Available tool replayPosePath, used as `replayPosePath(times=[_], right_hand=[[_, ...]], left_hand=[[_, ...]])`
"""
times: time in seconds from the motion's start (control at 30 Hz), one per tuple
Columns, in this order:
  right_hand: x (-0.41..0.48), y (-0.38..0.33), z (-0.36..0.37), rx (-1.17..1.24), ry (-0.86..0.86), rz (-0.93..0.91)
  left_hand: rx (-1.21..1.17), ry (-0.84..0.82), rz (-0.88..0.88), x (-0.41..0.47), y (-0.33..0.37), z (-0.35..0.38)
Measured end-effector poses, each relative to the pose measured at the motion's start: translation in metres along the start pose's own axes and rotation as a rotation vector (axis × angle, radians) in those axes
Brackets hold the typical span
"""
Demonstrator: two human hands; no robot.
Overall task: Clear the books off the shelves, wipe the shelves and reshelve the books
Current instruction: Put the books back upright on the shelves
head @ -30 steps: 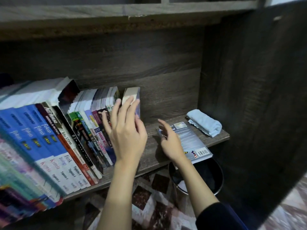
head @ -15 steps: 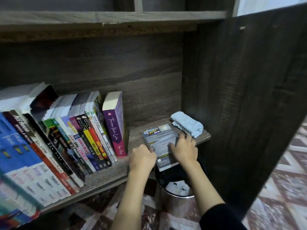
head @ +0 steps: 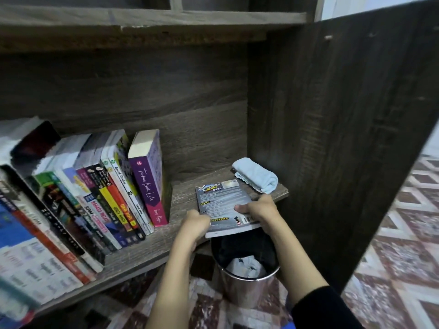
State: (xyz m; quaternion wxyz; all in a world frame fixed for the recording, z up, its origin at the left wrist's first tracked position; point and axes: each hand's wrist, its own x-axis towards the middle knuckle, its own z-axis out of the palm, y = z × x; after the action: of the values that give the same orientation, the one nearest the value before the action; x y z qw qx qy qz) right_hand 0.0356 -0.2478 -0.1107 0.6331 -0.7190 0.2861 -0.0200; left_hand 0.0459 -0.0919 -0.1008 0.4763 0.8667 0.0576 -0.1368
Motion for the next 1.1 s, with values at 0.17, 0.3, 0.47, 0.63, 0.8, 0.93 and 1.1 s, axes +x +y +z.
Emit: replayPosePath(times=[0.17,0.3,0.47,0.63,0.8,0.93,1.1], right_hand=[[-0.012,-0.01,-0.003,0.363,-0.238,0.127],[-0.021,-0.023,-0.007,0.5,-0.329,0.032],[-0.033,-0.037,0.006,0.568,-0.25,-0.205],[-0.033,-0.028,0.047,0.367,-0.105,-0.451],[-0.035,-0.019,0.096,0.287,-0.02,-0.553],[-0.041,-0.015,0.13,0.231,0.008,-0.613],[-0.046,-0.013,0.157,0.163,-0.061,-0.738]], left_hand=[[-0.168,0.002,0.073,-0.002,0.0,-0.007],[-0.257,0.036,0.185,-0.008,0.004,-0.011],[-0.048,0.382,0.452,-0.014,0.021,-0.028],[0.013,0.656,0.805,-0.032,0.038,-0.059],[0.248,0.741,0.895,-0.033,0.037,-0.089],[0.342,0.64,0.872,-0.03,0.029,-0.108],[0.582,0.605,0.854,-0.028,0.024,-0.122]])
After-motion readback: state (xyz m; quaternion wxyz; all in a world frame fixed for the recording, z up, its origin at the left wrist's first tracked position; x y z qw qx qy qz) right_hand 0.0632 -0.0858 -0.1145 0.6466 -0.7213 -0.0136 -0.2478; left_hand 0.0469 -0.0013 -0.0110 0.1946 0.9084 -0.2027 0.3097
